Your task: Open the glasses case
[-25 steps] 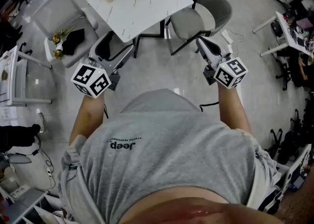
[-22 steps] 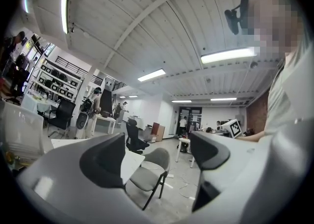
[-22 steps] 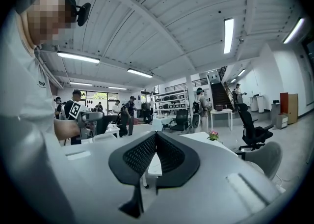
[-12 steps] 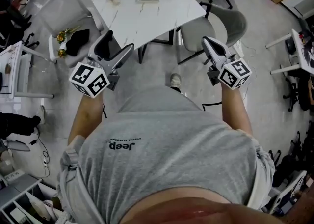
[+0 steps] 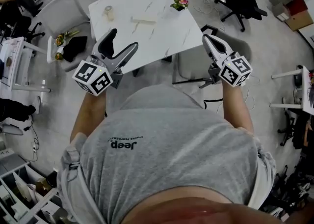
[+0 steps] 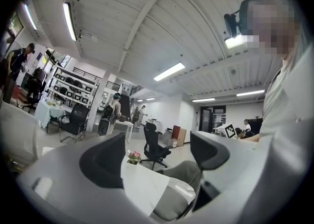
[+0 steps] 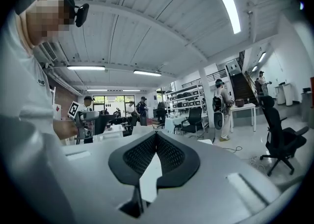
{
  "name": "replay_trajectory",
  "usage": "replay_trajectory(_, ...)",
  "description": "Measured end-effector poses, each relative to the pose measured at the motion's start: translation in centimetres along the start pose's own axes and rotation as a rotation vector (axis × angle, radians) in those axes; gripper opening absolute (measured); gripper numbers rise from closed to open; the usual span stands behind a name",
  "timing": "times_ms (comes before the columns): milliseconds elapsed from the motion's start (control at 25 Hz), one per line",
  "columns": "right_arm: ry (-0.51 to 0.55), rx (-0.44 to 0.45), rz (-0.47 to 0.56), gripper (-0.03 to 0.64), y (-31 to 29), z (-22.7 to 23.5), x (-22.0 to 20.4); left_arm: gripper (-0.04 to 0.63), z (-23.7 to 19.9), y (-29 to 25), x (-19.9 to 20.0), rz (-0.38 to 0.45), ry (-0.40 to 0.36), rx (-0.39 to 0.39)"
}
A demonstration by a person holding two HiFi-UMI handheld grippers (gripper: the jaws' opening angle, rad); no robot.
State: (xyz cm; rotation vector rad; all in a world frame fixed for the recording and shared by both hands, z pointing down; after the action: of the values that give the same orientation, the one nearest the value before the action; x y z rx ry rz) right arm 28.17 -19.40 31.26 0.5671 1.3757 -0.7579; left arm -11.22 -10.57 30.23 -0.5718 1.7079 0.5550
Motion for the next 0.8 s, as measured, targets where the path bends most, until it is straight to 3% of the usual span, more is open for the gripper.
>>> replay_trajectory(160, -0.005, 0.044, -0.017, 0.003, -2.9, 5.3, 0.8, 0.442, -1.0, -5.3, -0.2, -0.006, 0.009, 0.021)
replay_trajectory(400, -0.009, 0.074, -0.051, 0.004, -7.1, 8.8, 0.5, 0.442, -4.9, -9.5, -1.0, -0.041, 0.035, 0.04)
replay_trajectory(560, -0.024, 0.04, -0.069, 0.004, -9.7, 9.6, 0.1, 0.442, -8.8, -11.1, -1.6, -0.06, 0.043, 0.019)
replay_trajectory(800, -0.023, -0.053, -0.076, 0.003, -14.0, 9.0, -0.1, 0.442, -15.8, -13.1, -3.1, -0.12, 0.0, -0.075)
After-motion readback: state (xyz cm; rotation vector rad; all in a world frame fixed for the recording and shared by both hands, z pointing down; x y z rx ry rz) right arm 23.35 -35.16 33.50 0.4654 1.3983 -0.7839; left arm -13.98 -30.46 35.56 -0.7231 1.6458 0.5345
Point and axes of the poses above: the fingertips, and each gripper's own axes: y backward along the fingers, z to its right, x out of its top, the point moved 10 cm from there along y, backward along the fingers, and after that the axes turned 5 degrees about -x, right-handed, at the moved point
